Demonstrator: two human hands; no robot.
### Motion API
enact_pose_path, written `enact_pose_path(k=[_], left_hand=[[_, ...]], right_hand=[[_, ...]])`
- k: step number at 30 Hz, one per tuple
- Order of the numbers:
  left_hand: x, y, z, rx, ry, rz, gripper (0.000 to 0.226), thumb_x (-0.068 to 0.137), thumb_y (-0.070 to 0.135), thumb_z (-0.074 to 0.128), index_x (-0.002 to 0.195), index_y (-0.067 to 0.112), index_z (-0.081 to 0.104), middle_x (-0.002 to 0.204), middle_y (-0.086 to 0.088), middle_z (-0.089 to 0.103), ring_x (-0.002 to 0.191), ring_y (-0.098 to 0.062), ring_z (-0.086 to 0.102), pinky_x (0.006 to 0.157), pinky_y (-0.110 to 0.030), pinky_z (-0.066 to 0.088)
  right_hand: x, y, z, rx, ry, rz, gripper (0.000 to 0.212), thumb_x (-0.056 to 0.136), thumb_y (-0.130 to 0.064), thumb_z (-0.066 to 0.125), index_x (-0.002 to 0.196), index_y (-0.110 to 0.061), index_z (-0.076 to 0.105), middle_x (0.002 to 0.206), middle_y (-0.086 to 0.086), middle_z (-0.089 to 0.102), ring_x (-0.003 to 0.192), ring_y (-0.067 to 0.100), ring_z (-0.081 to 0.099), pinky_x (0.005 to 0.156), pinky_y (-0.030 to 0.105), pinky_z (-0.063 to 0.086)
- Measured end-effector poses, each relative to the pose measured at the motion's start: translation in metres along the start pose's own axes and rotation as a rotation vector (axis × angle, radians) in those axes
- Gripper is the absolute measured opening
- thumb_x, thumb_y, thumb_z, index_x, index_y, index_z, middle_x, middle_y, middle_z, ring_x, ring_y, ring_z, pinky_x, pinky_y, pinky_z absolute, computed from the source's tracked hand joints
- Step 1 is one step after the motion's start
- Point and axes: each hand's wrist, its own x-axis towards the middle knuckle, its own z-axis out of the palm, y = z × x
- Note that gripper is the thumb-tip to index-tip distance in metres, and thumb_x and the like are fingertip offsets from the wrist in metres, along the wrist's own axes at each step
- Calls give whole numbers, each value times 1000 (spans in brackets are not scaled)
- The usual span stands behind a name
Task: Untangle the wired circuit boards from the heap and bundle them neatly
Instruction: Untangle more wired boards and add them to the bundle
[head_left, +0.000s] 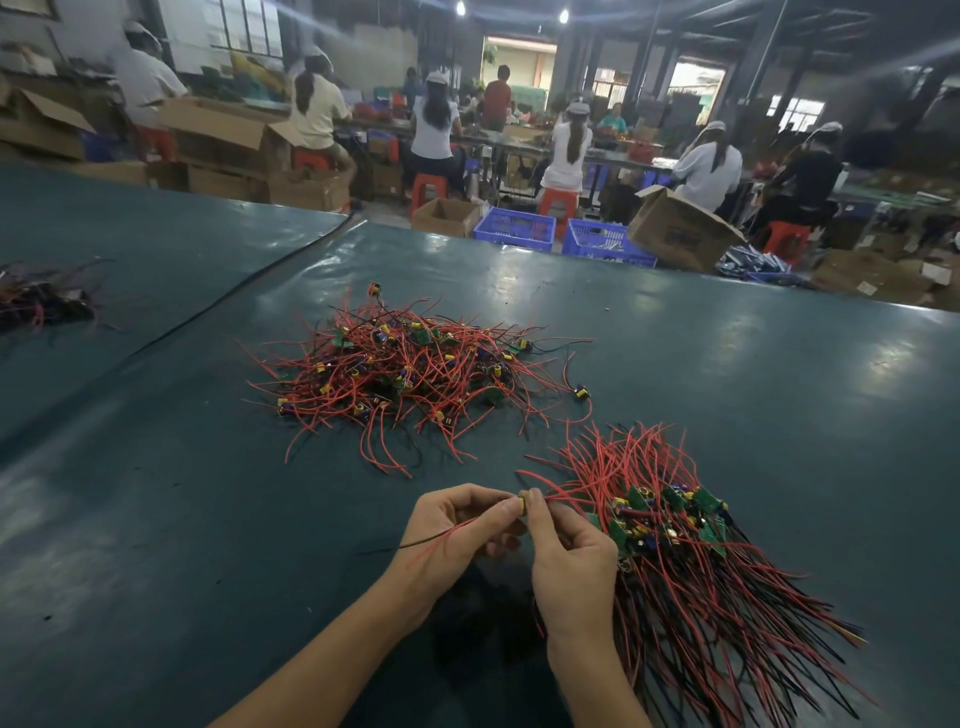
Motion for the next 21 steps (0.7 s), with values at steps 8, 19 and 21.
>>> enact_pose_path(k=[8, 19, 21], left_hand=[[2, 1, 2, 53, -31, 55, 27, 72, 29, 77, 87, 7, 75, 81, -18, 73, 66, -19, 66, 61, -25, 53], [-1, 11, -5, 28, -147, 52, 22, 70, 35, 79, 81, 16, 76, 74, -14, 72, 59, -18, 64, 55, -23, 50], [-1, 9, -4, 6, -133, 52, 21, 70, 34, 79, 81, 16, 76, 74, -14, 72, 58, -17, 64, 55, -22, 50]], right_hand=[[6, -2, 0, 146, 22, 142, 28, 96, -20, 59, 78, -22, 80, 81, 8, 76, 85, 27, 72, 80, 43, 59], [28, -14, -30, 420, 222, 88, 24, 99, -15, 54, 85, -12, 74, 56, -7, 42, 37, 1, 25, 34, 15, 20], [28, -14, -31, 423, 236, 72, 23, 99, -18, 54, 90, -12, 74, 57, -8, 43, 38, 1, 25, 35, 15, 21]])
